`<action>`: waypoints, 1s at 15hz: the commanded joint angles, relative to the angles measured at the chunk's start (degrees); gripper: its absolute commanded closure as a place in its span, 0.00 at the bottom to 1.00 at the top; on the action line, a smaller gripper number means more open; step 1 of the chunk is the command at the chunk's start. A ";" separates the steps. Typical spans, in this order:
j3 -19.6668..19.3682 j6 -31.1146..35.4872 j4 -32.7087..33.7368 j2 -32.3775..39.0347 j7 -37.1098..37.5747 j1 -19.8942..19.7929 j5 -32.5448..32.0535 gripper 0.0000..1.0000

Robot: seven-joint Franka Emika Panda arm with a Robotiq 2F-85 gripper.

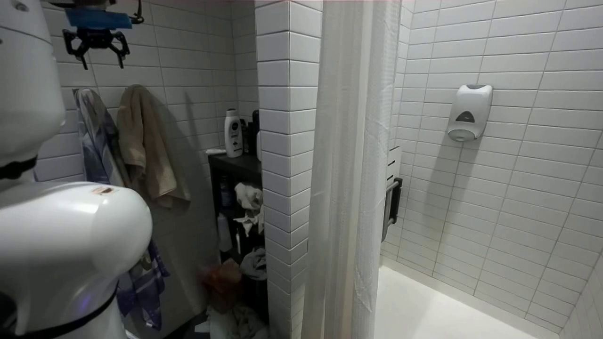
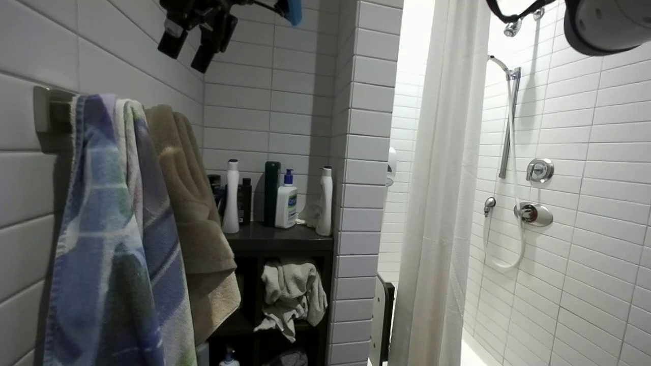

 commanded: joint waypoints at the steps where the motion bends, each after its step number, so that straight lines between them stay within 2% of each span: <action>1: 0.02 -2.75 5.06 3.10 0.16 0.94 0.03 0.01; 6: -0.17 0.61 7.56 7.07 -0.15 1.97 -3.67 0.00; 15: -1.21 -0.54 8.31 9.22 -1.53 1.38 -5.01 0.00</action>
